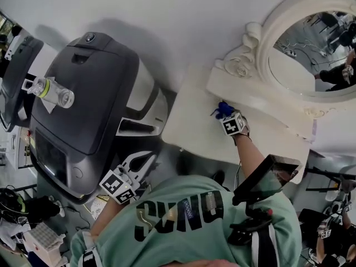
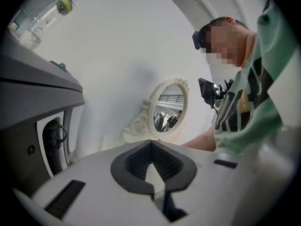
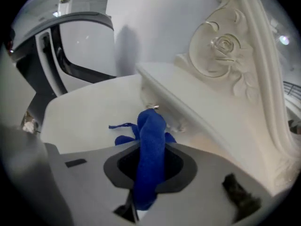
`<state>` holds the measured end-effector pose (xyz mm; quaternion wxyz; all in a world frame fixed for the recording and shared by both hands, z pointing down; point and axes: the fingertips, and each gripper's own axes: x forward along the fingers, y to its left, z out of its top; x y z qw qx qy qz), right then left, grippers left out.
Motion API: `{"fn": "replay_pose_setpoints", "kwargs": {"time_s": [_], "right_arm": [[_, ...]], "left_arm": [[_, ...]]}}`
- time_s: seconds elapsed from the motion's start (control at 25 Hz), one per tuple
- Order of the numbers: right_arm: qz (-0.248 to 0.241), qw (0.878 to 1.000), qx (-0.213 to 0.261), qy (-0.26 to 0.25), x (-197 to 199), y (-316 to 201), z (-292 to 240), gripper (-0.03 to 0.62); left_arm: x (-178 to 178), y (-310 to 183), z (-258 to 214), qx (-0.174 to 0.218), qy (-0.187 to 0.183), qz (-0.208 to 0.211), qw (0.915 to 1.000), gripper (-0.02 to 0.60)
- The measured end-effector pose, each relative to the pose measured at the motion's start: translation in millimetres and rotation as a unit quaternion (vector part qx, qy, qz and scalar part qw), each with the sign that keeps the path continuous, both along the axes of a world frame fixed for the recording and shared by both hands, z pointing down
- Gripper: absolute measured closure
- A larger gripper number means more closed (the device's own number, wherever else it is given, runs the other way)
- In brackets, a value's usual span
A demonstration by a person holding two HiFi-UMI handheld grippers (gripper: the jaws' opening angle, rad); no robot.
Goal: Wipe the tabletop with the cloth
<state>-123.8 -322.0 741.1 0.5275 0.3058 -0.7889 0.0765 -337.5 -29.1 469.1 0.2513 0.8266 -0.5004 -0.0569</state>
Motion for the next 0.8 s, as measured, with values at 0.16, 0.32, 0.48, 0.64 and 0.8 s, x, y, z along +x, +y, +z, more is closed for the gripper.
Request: {"fn": "replay_pose_setpoints", "kwargs": {"time_s": [0.16,0.32,0.48,0.64,0.8], "right_arm": [[0.042,0.998,0.029,0.031,14.4,-36.5,10.6,0.534],[0.054,0.998,0.033,0.028,14.4,-42.2,12.6,0.536],[0.014,0.998,-0.006,0.054,10.5,-11.3,14.0,0.536],[-0.079,0.994,-0.060,0.056,7.5,103.3,10.3,0.536],[-0.134,0.981,-0.136,0.031,20.7,220.4,12.0,0.536]], "left_arm": [[-1.1,2.4,1.6,-0.008,-0.005,-0.002,1.0000,0.577],[-5.9,2.7,2.4,-0.009,-0.003,-0.009,0.9999,0.577],[-3.8,1.0,2.6,-0.004,0.000,-0.003,1.0000,0.577],[3.5,-4.9,-1.2,0.008,0.007,0.007,0.9999,0.577],[9.4,-11.7,-3.8,0.016,0.012,0.022,0.9995,0.577]]}}
